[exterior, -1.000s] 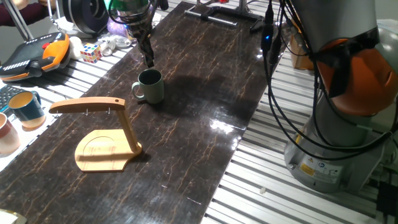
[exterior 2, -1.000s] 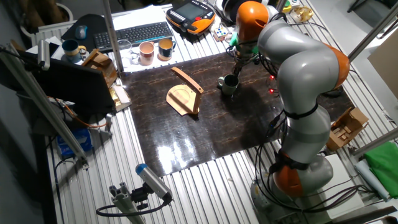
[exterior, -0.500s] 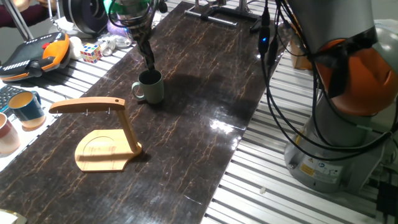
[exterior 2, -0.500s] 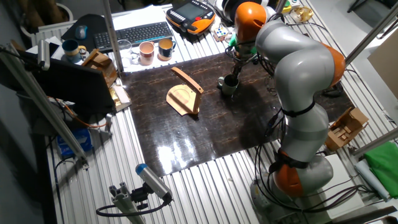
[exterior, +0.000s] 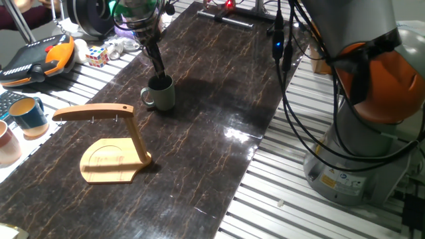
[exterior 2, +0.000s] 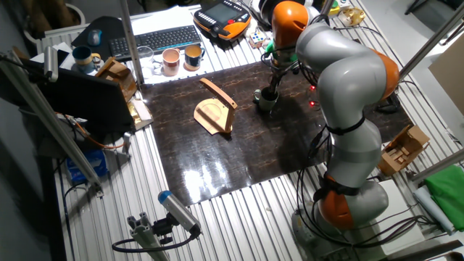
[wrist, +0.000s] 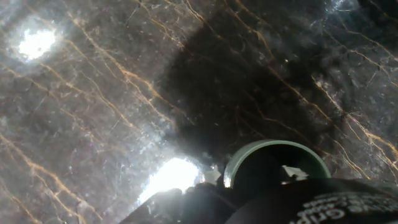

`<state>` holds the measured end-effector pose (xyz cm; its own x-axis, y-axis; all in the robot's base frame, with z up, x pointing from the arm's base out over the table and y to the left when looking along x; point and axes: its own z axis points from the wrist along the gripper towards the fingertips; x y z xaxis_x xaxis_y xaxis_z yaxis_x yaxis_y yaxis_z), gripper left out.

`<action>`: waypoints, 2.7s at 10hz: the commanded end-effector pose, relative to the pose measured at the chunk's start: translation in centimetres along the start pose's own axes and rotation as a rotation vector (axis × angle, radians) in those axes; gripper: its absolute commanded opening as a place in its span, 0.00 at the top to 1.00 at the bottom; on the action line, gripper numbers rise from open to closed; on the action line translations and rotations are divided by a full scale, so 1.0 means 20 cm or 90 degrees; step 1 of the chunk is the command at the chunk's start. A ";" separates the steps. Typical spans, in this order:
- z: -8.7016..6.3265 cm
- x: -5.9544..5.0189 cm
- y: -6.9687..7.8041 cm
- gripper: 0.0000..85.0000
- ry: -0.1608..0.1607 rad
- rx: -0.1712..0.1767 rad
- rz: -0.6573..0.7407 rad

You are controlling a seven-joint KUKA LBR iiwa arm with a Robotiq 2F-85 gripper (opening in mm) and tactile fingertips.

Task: Put the cup on the cup rack

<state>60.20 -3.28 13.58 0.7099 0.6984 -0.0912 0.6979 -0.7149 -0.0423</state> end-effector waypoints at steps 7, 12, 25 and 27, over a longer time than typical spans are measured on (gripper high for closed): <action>0.04 -0.01 0.01 0.54 0.013 0.016 0.025; 0.08 -0.01 0.03 0.57 0.027 0.027 0.053; 0.13 0.01 0.04 0.60 -0.027 -0.022 0.086; 0.13 0.01 0.04 0.61 -0.033 -0.024 0.085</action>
<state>60.72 -3.78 10.96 0.7918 0.5932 -0.1456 0.6009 -0.7992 0.0118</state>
